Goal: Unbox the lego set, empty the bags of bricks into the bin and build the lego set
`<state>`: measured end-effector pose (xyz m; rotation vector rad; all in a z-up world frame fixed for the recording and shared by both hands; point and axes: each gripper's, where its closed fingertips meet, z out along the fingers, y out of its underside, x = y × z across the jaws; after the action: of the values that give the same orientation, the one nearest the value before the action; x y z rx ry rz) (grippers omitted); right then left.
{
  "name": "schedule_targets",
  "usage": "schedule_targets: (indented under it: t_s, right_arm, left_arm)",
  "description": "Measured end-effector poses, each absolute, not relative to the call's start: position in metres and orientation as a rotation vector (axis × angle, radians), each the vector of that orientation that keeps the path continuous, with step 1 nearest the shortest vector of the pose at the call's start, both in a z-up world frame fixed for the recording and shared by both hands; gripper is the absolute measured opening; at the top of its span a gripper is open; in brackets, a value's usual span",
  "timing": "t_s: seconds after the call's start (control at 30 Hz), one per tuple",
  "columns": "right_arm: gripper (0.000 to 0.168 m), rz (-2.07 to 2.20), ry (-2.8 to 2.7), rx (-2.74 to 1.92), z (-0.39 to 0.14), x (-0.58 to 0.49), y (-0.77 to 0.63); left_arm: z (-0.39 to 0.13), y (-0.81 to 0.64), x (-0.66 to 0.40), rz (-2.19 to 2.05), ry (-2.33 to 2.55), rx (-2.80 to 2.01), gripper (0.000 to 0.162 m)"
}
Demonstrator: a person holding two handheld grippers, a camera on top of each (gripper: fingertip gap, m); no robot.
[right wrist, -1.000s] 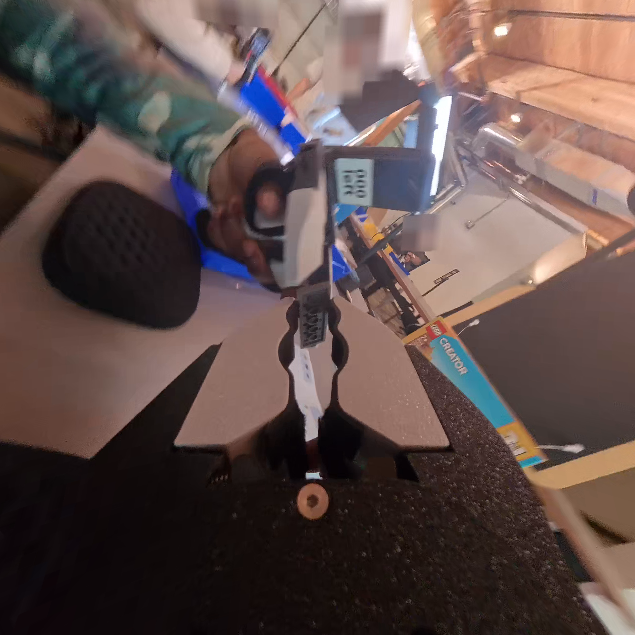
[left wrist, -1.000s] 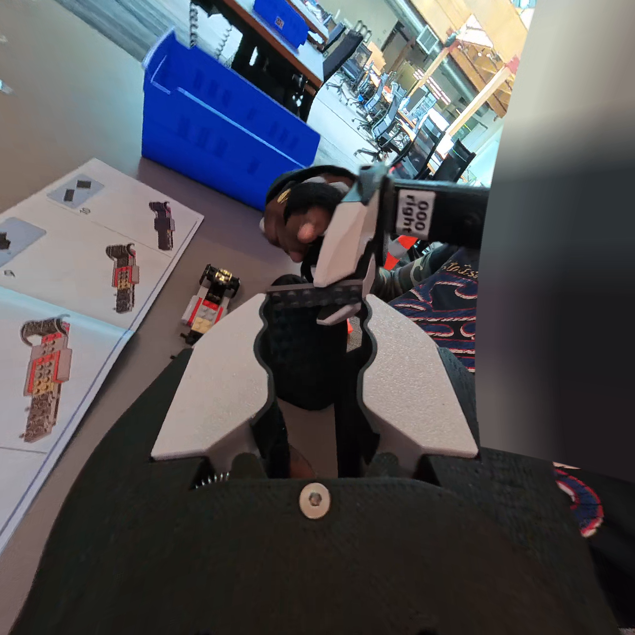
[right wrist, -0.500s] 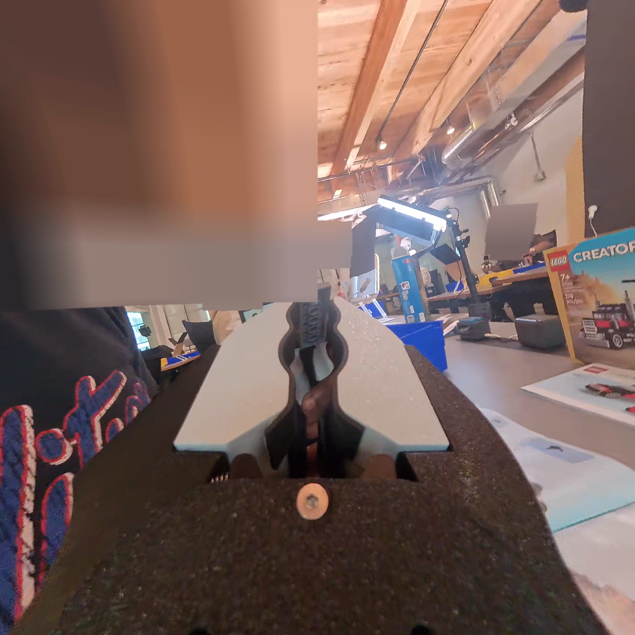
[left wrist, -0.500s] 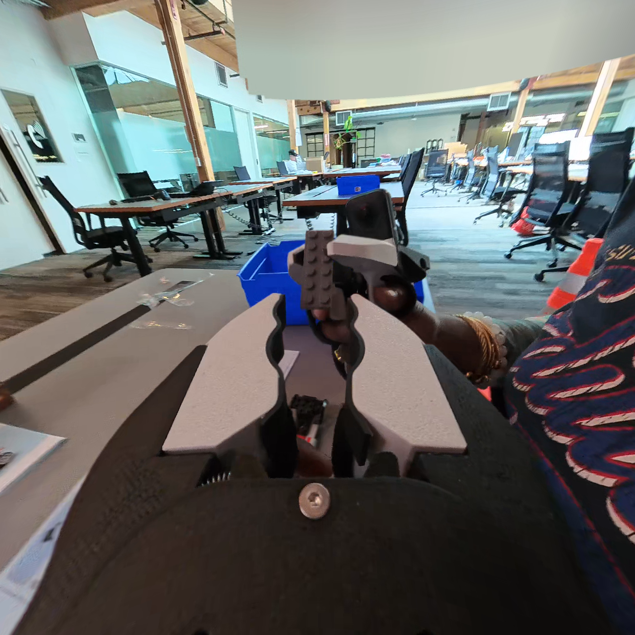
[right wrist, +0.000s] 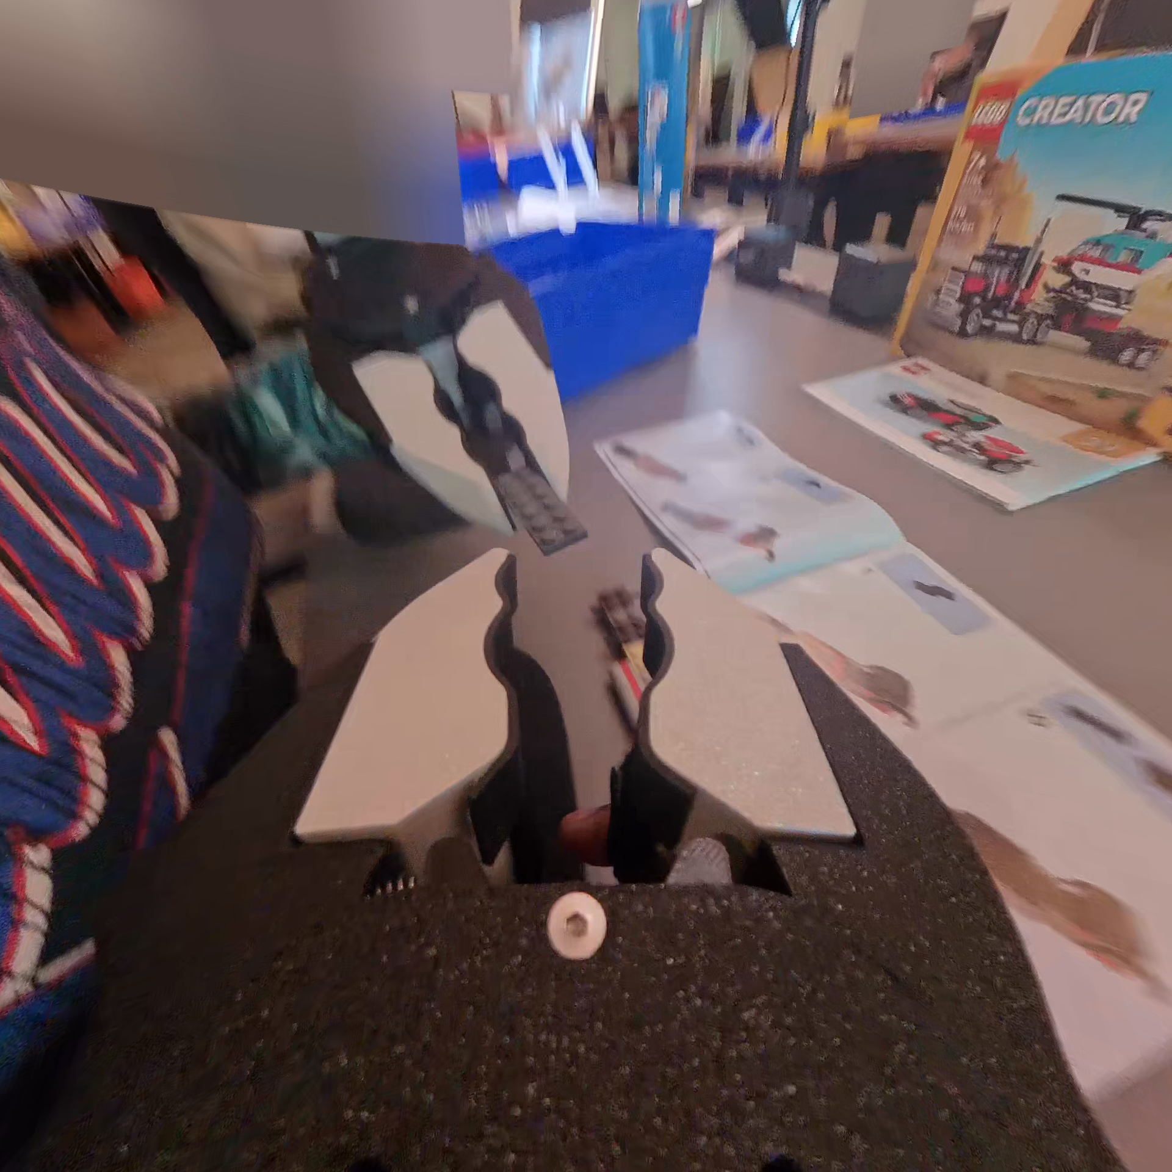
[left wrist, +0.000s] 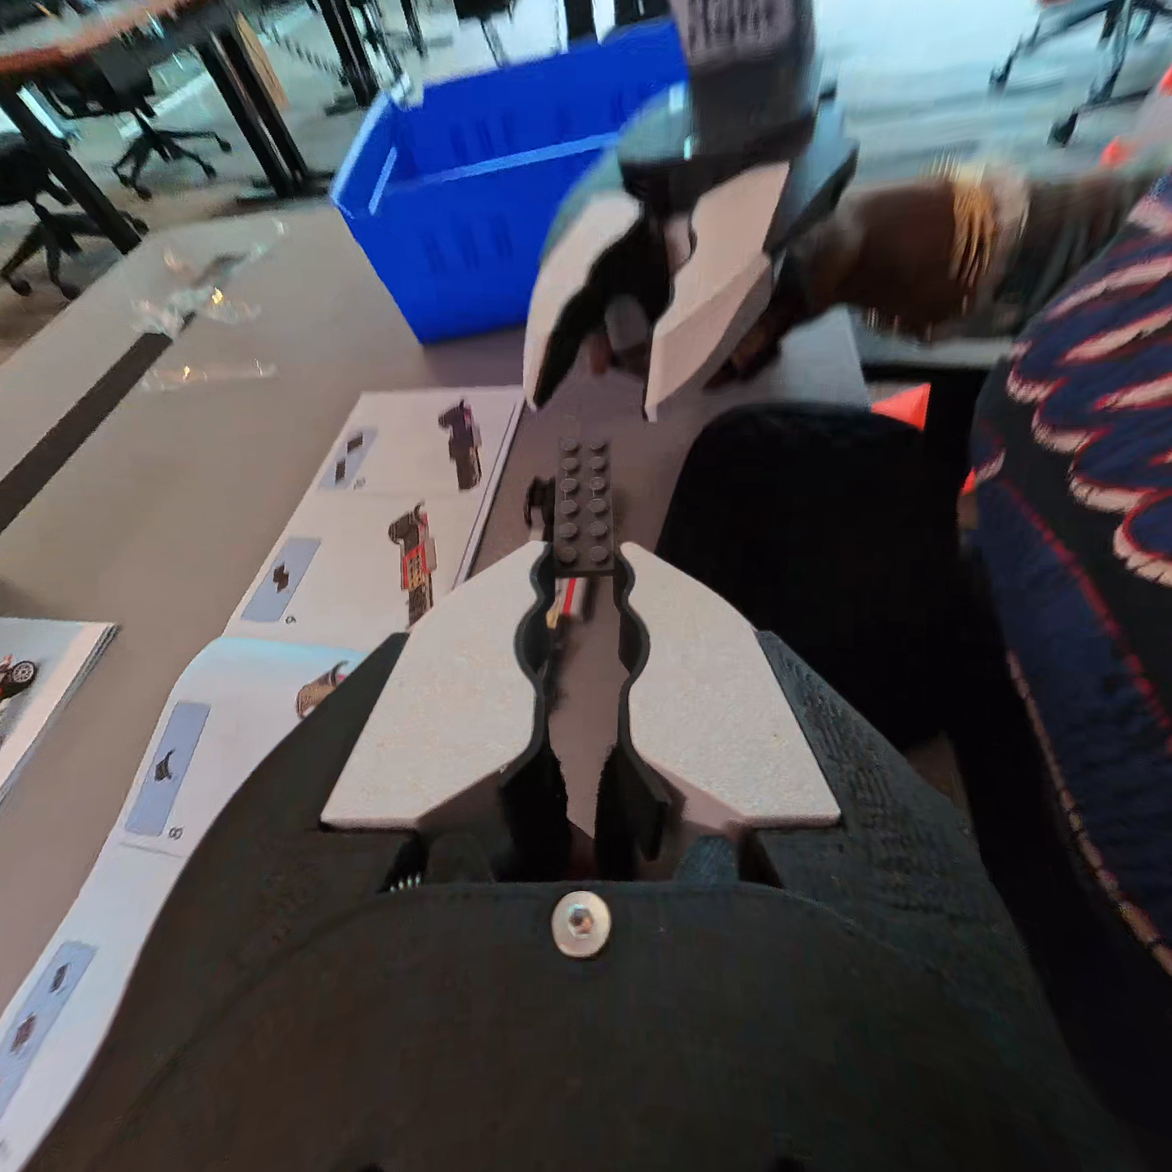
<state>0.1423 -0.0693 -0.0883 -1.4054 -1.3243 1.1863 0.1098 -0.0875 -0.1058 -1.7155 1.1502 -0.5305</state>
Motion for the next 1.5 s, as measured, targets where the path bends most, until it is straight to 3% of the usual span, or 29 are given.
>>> schedule_targets:
  t_s: [0.13, 0.3, 0.5, 0.6, 0.7, 0.8, 1.0, 1.1, 1.23, 1.43, 1.5]
  right_arm:
    - [0.038, 0.819, -1.665, -1.367, -0.106, 0.144, -0.071]
    - [0.033, 0.676, -1.902, -1.337, -0.128, 0.137, -0.082]
    - [0.016, 0.639, -1.926, -1.361, -0.138, 0.138, -0.08]
    - [0.017, 0.66, -1.916, -1.38, -0.14, 0.14, -0.081]
    - [0.032, 0.667, -1.906, -1.421, -0.143, 0.141, -0.08]
    - [0.017, 0.661, -1.924, -1.409, -0.147, 0.14, -0.081]
    - [0.018, 0.686, -1.965, -1.402, -0.15, 0.137, -0.082]
    - [0.031, 0.699, -1.974, -1.413, -0.149, 0.137, -0.082]
    - [0.017, 0.678, -1.985, -1.358, -0.147, 0.133, -0.084]
    - [0.017, 0.682, -1.982, -1.378, -0.147, 0.134, -0.084]
    - [0.017, 0.666, -1.981, -1.387, -0.148, 0.135, -0.082]
  left_arm:
    - [-0.127, -0.086, 0.109, -0.436, 1.278, -1.771, 0.017]
    - [-0.138, -0.084, 0.116, -0.373, 1.357, -1.767, 0.017]
    - [-0.142, -0.087, 0.124, -0.411, 1.399, -1.737, 0.017]
    - [-0.144, -0.088, 0.126, -0.436, 1.401, -1.74, 0.017]
    - [-0.145, -0.088, 0.125, -0.455, 1.383, -1.739, 0.017]
    - [-0.145, -0.09, 0.125, -0.48, 1.367, -1.738, 0.017]
    - [-0.148, -0.091, 0.121, -0.513, 1.34, -1.75, 0.017]
    - [-0.147, -0.09, 0.119, -0.529, 1.327, -1.742, 0.017]
    - [-0.145, -0.093, 0.119, -0.549, 1.351, -1.717, 0.017]
    - [-0.147, -0.091, 0.119, -0.582, 1.328, -1.734, 0.017]
    - [-0.148, -0.088, 0.117, -0.585, 1.293, -1.764, 0.026]
